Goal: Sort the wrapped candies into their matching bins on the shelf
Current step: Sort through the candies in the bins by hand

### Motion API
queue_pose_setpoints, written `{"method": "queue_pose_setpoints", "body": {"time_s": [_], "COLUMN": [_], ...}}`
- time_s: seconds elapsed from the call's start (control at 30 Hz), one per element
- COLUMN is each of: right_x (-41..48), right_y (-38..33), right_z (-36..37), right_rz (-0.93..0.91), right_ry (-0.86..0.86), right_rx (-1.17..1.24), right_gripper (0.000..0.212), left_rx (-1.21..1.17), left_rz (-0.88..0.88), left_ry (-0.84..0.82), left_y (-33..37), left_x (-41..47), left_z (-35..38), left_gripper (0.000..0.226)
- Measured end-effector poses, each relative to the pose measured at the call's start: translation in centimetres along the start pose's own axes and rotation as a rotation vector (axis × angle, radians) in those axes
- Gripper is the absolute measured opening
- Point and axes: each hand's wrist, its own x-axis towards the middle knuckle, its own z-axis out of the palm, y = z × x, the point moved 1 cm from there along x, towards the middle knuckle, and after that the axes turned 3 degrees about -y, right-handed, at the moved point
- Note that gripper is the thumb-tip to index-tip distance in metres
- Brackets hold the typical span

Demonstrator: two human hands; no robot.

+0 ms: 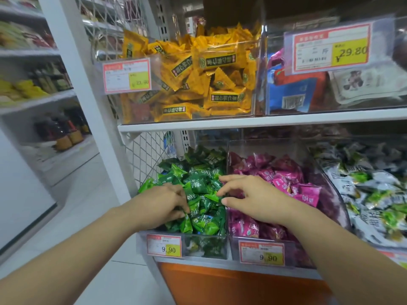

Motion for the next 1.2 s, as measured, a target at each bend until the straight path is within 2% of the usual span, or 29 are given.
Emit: {"method": "queue_pose_setpoints", "body": {"time_s": [0.1,0.17,0.23,0.4,0.5,0.57,0.67,0.8,0.97,1.07,1.2], "right_x": [-0.1,-0.1,0.0,-0.1,-0.1,0.0,-0.1,-0.2,0.0,0.0,0.0], "right_y": [-0.1,-0.1,-0.1,-0.1,0.1,0.1,-0.1,0.2,0.4,0.4,0.5], "right_z": [0.0,0.1,0.1,0.2,0.2,0.2,0.2,0.3,0.2,0.2,0.2], "right_rz": [0.007,0.008,0.003,-0.003,-0.014,-0.016,-0.006,0.003,0.011,0.003,0.000], "right_ry": [-0.005,-0.001,0.006,0.008,0.012,0.012,0.007,0.006,0.000,0.002,-0.001], "right_rx": [0.004,0.003,0.002,0.003,-0.003,-0.001,0.007,-0.008,-0.011,-0.011,0.004], "right_gripper": [0.022,0.022,0.022,0.023,0.022,0.020,0.018,0.021,0.021,0.021,0.020], "left_rx": [0.040,-0.084,-0.281,-0.516,-0.508,-0.472,-0.469,-0.527,-0.564,-0.457,-0.529], "left_rz": [0.021,0.066,0.070,-0.023,-0.047,-0.064,-0.081,-0.066,-0.019,-0.010,-0.001], "left_ry": [0.059,0.123,0.107,-0.117,-0.260,-0.347,-0.423,-0.492,-0.454,-0.342,-0.180], "left_y": [0.9,2.2,3.5,4.4,4.7,4.9,4.8,3.9,2.9,2.8,2.2], "left_x": [0.3,1.0,2.0,3.8,4.0,4.2,4.5,4.5,2.6,1.5,0.7], "left_z": [-0.6,-1.2,-1.5,-1.4,-1.7,-1.7,-1.6,-1.3,-1.1,-0.7,-0.2], "left_gripper": [0.026,0.026,0.025,0.024,0.028,0.040,0.053,0.053,0.039,0.027,0.020]}}
